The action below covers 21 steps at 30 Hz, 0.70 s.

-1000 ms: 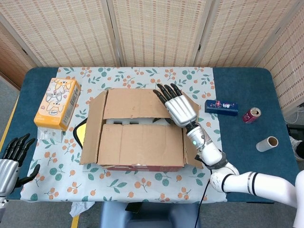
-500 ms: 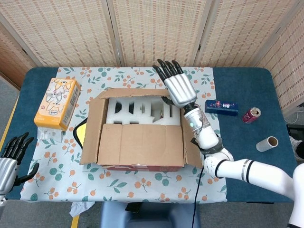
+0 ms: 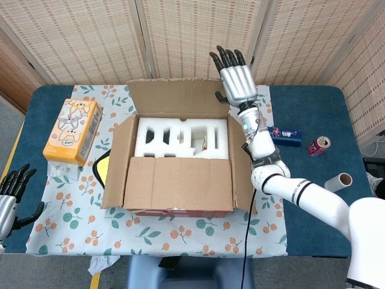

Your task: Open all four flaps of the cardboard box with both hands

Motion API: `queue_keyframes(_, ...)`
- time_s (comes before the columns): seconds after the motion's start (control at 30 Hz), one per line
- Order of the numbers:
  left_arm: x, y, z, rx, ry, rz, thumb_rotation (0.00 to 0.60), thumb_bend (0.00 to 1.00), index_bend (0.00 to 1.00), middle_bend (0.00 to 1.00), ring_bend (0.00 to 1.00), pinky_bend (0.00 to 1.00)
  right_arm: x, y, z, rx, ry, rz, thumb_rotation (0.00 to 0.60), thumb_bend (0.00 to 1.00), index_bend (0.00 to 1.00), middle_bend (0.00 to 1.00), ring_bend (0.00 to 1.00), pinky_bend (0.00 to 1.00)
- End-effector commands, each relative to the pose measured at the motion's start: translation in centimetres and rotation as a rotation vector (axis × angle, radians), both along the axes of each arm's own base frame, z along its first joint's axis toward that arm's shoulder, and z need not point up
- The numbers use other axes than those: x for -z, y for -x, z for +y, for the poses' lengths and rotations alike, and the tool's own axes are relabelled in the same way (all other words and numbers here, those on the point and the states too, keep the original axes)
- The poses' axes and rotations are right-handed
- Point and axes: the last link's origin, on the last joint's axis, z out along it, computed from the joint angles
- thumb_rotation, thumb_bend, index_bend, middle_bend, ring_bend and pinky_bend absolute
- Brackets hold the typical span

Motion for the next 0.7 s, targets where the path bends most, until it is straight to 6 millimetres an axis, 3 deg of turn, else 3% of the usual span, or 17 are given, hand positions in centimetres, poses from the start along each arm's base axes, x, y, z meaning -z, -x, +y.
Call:
queue_keyframes(0.03, 0.0, 0.3, 0.4, -0.014, 0.001, 0.006, 0.6, 0.45, 0.0, 0.0, 0.0, 0.0, 1.2, 0.3, -2.1, 0.038, -0.055, -0.053, 0.6, 0.35, 0.0, 0.0, 0.0, 0.0)
queue_keyframes(0.13, 0.1, 0.5, 0.8, -0.029, 0.007, 0.012, 0.6, 0.45, 0.0, 0.0, 0.0, 0.0, 1.3, 1.2, -1.9, 0.033, -0.091, -0.091, 0.6, 0.35, 0.0, 0.0, 0.0, 0.0)
queue_keyframes(0.23, 0.1, 0.6, 0.7, -0.044, -0.005, 0.03, 0.6, 0.45, 0.0, 0.0, 0.0, 0.0, 0.6, 2.0, -0.1, -0.012, -0.129, -0.139, 0.6, 0.35, 0.0, 0.0, 0.0, 0.0)
queue_keyframes(0.53, 0.6, -0.1, 0.4, -0.041, -0.015, 0.061, 0.6, 0.45, 0.0, 0.0, 0.0, 0.0, -1.7, 4.3, 8.4, 0.016, -0.432, -0.289, 0.6, 0.35, 0.0, 0.0, 0.0, 0.0)
queue_keyframes(0.7, 0.6, -0.5, -0.1, -0.048, -0.023, 0.067, 0.6, 0.45, 0.0, 0.0, 0.0, 0.0, -1.8, 5.7, 12.6, 0.071, -0.581, -0.407, 0.6, 0.35, 0.0, 0.0, 0.0, 0.19)
